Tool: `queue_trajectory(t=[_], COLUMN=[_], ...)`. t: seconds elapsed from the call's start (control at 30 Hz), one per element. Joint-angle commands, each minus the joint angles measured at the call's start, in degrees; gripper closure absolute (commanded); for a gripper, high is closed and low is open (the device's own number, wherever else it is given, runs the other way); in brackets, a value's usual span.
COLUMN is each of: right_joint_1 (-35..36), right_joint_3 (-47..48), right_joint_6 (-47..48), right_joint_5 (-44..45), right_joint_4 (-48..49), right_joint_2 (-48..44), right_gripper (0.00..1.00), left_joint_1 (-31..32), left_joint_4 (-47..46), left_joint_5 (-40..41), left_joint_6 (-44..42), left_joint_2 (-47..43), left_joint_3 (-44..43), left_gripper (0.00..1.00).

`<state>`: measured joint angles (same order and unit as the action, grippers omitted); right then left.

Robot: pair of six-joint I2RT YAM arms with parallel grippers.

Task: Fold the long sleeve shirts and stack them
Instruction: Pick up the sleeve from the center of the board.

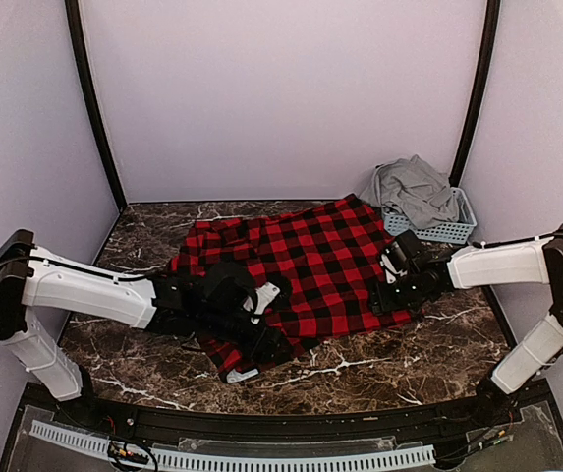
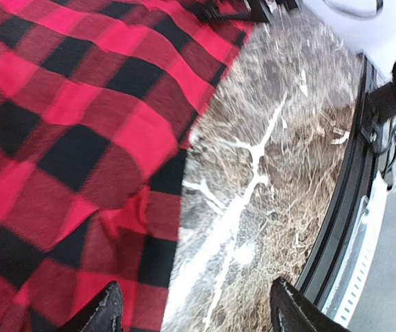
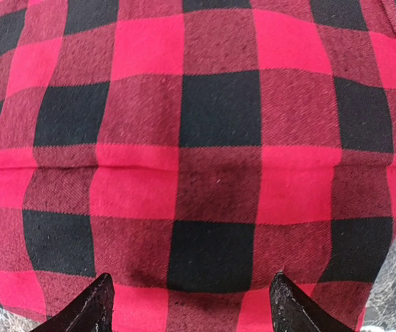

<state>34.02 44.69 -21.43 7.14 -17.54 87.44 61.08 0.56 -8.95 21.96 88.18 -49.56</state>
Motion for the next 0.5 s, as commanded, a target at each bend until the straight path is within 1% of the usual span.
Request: queue_trajectory(t=[0.0,0.17,0.3,0.47], right_joint_1=[-1.87,-2.86,-2.91,-2.98], right_joint_3=[1.27,0.23,-1.06,-2.12], right_joint_6=[1.20,1.56,1.43,1.39], right_joint_5=[-1.48,-2.50,-3.08,-3.44], right_joint_4=[3.13,3.82,4.39,5.13], right_joint_2=[0.08,0.10,0.01,0.30], right_gripper=[0.26,0.26,0.26,0.26], left_joint_1=[3.07,4.69,5.42,5.79], left_joint_4=[2.69,3.87,6.54,8.47], left_joint_5=[0.80,4.49,11.29,14.86], left_joint_6=[-5.00,-5.66,-5.73,-5.27], left_joint_2=[7.69,14.76,19.39,21.85], left_joint_3=[-6.33,-11.35,-14.98,-16.35], left_gripper=[0.30,0.33,0.32,0.34])
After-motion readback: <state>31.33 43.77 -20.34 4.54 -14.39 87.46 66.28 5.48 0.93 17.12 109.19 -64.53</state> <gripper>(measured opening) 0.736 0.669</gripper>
